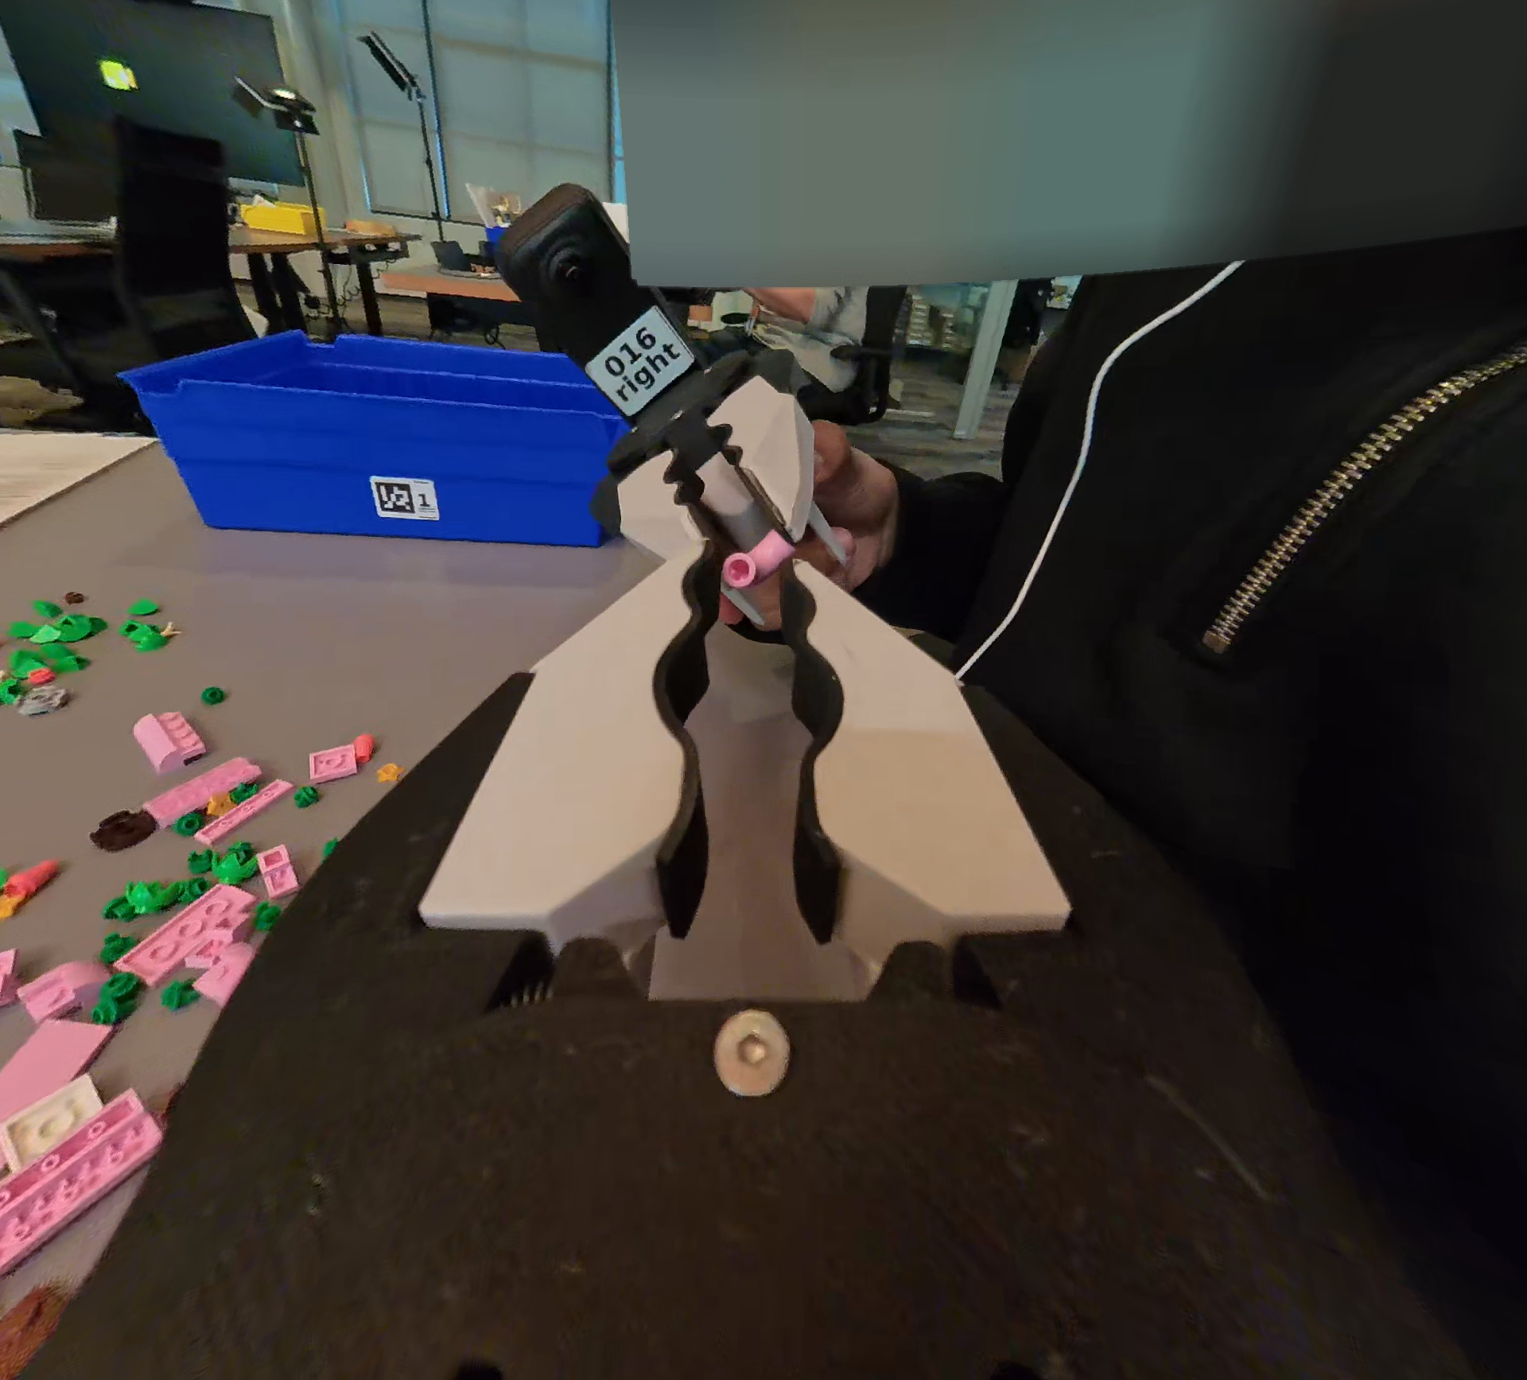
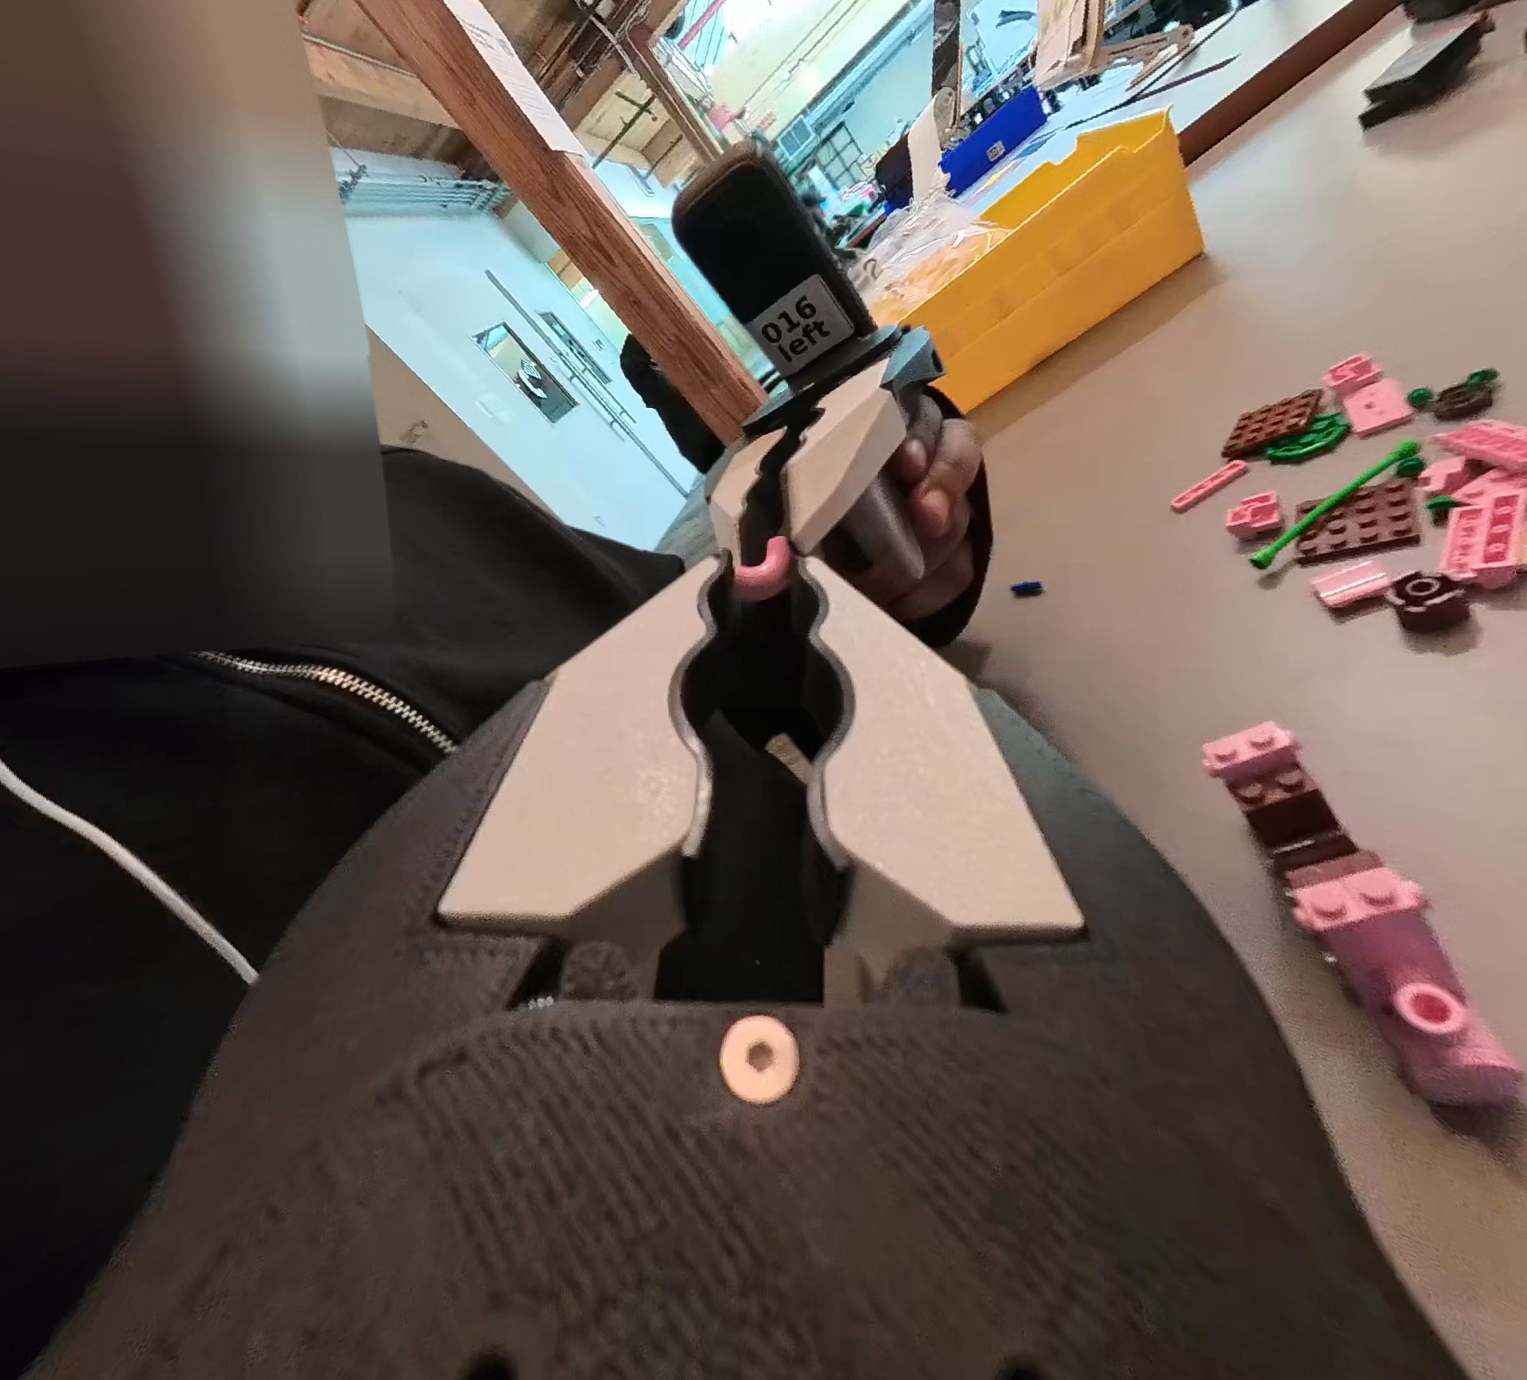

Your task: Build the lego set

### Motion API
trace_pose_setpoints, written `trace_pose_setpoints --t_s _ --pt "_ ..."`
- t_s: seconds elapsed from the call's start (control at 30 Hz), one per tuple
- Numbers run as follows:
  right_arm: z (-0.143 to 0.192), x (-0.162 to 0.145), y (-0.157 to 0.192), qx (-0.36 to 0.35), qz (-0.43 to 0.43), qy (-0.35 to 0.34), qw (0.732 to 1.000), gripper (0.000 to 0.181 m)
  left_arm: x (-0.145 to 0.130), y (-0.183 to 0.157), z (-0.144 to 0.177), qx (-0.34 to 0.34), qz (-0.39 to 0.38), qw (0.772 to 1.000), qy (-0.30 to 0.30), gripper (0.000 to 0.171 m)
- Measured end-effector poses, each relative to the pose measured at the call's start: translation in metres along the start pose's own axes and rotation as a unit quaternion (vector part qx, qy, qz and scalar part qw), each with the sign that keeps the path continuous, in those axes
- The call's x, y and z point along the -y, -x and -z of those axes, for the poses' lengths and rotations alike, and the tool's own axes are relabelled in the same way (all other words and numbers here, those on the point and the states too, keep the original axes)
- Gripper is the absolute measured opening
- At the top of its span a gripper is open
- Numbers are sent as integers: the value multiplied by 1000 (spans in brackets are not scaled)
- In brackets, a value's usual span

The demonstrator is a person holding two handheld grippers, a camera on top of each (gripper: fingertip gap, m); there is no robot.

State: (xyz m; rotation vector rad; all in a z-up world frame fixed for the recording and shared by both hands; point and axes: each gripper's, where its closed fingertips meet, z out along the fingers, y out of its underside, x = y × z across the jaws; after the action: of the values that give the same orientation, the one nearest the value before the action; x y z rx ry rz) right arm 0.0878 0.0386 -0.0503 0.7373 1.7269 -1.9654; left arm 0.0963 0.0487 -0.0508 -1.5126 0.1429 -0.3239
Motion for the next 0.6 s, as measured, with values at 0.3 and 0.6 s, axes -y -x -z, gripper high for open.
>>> trace_pose_setpoints --t_s 0.3,0.6 --pt "-12 5 -4 -32 22 -18 999 5 1 2 30 86 -9 996 -19 5" --pt "-47 4 1 -149 359 67 919 19 7 -1 53 71 81 991 -73 4"
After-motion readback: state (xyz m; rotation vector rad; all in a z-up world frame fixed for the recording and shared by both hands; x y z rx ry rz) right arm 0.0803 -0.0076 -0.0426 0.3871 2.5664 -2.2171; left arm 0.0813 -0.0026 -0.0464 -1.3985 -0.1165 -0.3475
